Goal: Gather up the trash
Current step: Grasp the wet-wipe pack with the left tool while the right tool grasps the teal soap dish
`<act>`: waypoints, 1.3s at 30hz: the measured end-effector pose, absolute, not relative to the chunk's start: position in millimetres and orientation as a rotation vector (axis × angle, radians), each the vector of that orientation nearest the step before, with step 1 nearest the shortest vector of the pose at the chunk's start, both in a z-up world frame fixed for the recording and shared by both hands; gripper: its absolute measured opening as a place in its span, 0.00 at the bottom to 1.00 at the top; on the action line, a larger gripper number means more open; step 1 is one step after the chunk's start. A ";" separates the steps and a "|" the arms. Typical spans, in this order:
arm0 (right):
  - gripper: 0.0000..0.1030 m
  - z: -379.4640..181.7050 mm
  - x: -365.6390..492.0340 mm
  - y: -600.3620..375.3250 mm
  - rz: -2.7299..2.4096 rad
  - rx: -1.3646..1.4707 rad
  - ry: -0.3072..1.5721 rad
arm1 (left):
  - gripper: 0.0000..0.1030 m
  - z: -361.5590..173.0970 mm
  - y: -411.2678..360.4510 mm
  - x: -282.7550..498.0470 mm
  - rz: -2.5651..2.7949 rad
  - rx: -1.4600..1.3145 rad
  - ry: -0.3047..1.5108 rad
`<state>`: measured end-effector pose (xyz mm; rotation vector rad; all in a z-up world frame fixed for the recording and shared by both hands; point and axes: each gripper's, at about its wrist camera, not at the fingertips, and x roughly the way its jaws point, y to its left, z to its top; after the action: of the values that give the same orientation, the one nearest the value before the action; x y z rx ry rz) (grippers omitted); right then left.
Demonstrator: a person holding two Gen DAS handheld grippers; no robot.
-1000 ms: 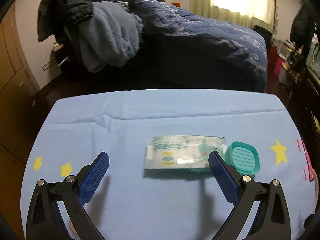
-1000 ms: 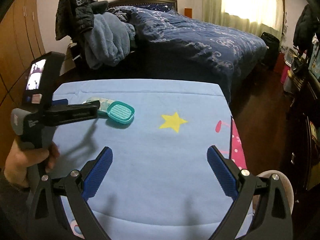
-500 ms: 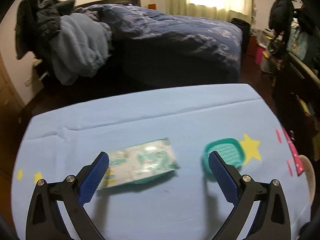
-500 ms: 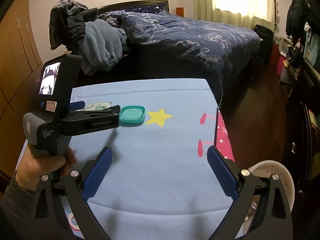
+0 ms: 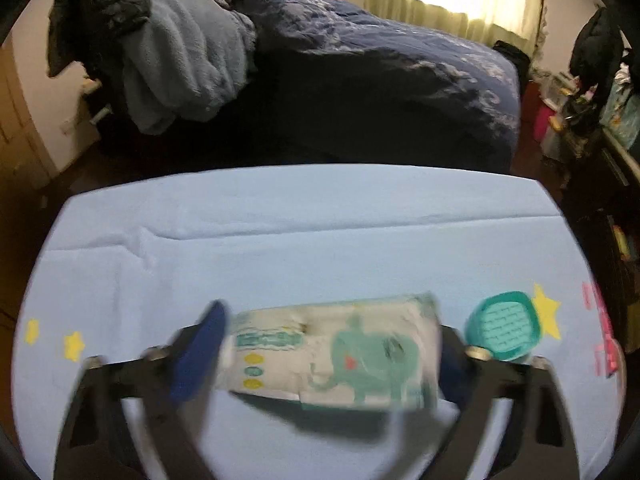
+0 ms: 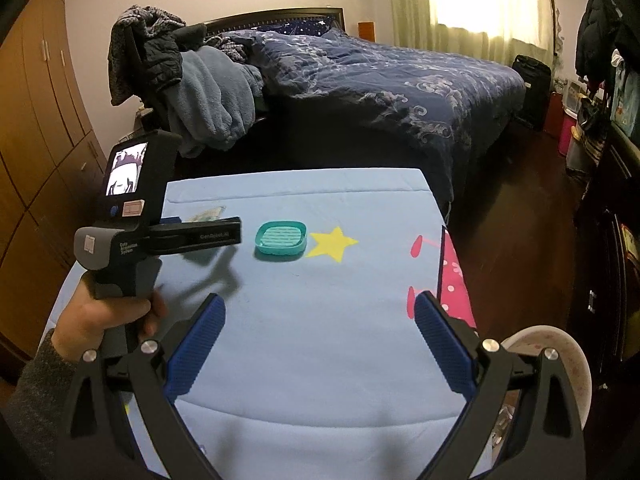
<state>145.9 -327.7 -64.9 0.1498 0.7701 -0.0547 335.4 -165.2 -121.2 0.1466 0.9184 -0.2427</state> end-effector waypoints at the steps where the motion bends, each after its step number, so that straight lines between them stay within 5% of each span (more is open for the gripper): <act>1: 0.93 -64.9 145.9 -327.6 -0.056 0.148 0.770 | 0.70 -120.4 -161.8 335.5 -0.246 0.140 0.917; 5: 0.93 -63.8 145.8 -323.6 -0.047 0.150 0.769 | 0.59 -117.4 -149.8 335.1 -0.242 0.135 0.911; 6: 0.93 -63.3 146.8 -322.1 -0.045 0.148 0.769 | 0.40 -116.5 -146.3 334.4 -0.231 0.133 0.911; 8: 0.93 -62.8 147.9 -317.5 -0.036 0.143 0.770 | 0.29 -114.3 -138.0 334.1 -0.221 0.121 0.905; 14: 0.93 -63.8 157.4 -302.5 -0.019 0.118 0.767 | 0.16 -104.4 -102.1 327.5 -0.236 0.010 0.890; 39: 0.93 -98.3 232.5 -286.2 -0.017 0.110 0.835 | 0.12 -63.7 -48.7 273.8 -0.405 -0.056 0.730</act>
<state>232.4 -286.2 -98.3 0.1096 0.8353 -0.0175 273.8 -48.7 -63.7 -0.0563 0.7304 -0.4050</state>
